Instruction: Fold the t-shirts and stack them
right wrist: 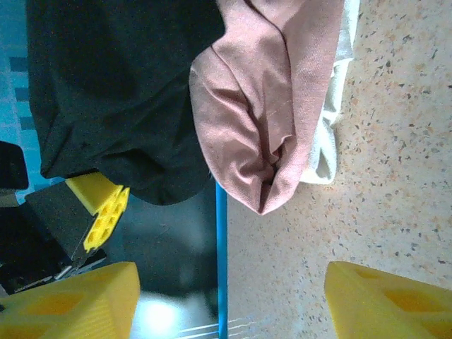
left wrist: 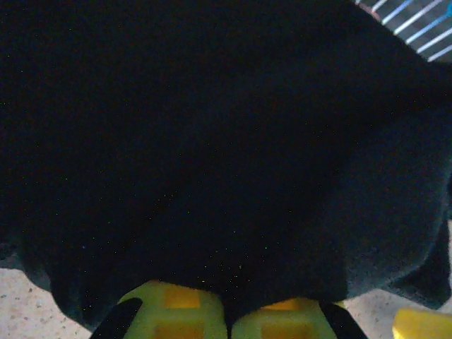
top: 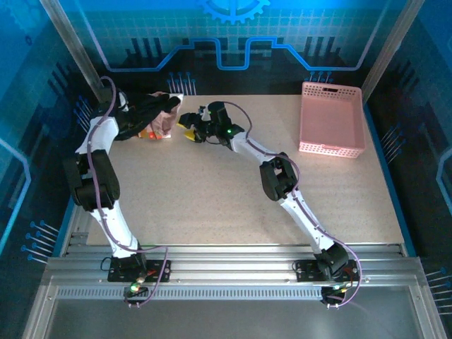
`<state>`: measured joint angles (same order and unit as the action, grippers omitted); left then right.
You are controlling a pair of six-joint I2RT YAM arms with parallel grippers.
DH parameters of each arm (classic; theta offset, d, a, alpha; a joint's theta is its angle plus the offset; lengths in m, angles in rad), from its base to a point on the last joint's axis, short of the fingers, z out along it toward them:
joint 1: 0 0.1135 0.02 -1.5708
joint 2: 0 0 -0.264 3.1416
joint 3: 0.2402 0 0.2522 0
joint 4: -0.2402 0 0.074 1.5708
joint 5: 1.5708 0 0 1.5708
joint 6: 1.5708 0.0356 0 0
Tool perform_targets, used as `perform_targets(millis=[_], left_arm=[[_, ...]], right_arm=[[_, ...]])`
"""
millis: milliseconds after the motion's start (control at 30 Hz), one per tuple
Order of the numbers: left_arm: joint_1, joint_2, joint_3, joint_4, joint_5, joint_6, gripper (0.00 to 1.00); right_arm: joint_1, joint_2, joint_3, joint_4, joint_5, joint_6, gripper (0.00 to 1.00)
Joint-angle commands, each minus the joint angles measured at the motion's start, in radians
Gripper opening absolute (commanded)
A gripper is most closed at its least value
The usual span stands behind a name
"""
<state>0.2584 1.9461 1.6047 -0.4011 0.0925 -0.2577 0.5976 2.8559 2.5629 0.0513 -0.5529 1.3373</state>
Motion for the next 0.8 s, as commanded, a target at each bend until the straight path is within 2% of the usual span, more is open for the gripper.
perform_targets(millis=[0, 133, 267, 367, 533, 767], left_arm=[[0.033, -0.102, -0.016, 0.128, 0.049, -0.122, 0.00], [0.057, -0.155, -0.117, 0.255, 0.059, -0.261, 0.00], [0.067, -0.156, -0.176, 0.254, -0.012, -0.309, 0.00], [0.067, -0.140, -0.208, 0.255, -0.059, -0.322, 0.00], [0.029, -0.054, -0.171, 0.246, -0.047, -0.275, 0.00], [-0.063, 0.025, -0.154, 0.291, 0.036, -0.258, 0.00]], right_arm=[[0.031, 0.038, 0.051, 0.020, 0.049, 0.040, 0.68], [0.043, 0.125, 0.148, 0.040, 0.099, 0.091, 0.62], [0.054, 0.149, 0.150, 0.080, 0.121, 0.124, 0.61], [0.060, 0.149, 0.143, 0.072, 0.135, 0.126, 0.58], [0.058, 0.127, 0.107, 0.064, 0.118, 0.129, 0.55], [0.041, 0.022, -0.007, 0.002, 0.080, 0.068, 0.55]])
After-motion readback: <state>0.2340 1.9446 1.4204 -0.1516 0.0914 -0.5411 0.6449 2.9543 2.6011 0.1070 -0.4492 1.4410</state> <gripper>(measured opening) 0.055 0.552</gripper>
